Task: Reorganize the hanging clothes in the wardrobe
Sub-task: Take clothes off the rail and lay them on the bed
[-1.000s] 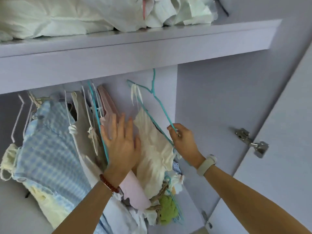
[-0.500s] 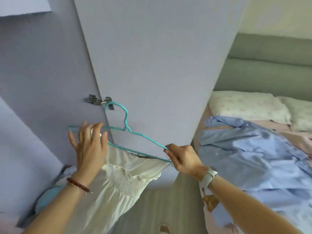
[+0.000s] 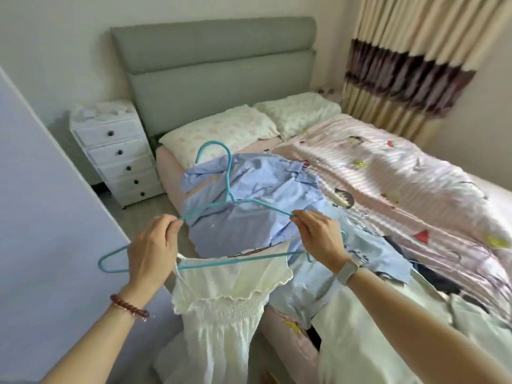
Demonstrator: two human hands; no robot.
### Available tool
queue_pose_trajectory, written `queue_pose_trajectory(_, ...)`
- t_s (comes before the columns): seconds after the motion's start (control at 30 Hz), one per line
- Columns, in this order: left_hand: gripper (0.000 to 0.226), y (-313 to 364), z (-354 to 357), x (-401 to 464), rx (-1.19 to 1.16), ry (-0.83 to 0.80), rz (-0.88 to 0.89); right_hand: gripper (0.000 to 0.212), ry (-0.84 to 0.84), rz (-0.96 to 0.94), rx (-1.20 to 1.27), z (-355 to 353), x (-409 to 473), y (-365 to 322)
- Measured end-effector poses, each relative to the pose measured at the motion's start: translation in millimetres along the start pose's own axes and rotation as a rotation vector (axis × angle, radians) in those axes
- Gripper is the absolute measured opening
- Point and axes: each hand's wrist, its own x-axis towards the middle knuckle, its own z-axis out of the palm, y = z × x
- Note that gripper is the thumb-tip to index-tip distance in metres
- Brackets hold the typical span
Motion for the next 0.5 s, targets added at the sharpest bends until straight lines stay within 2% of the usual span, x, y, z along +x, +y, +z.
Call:
queue_pose_trajectory(0.17,0.022,62,46,72,-0.102,0.09,0.122,0.022,0.083,0.094,-0.083,-35,35,61)
queue_pose_trajectory(0.27,0.021,78,64,115,-0.07,0.141,0.136,0.025,0.086,0.155,-0.057,-36,55,78)
queue_pose_trajectory(0.37,0.017,77,72,148,0.023,0.2,0.108,0.027,-0.025,0.222,-0.033,-25,81,85)
queue_pose_trajectory(0.5,0.022,60,72,186,0.098,0.229,-0.007,0.03,-0.125,0.214,0.011,-5,124,77)
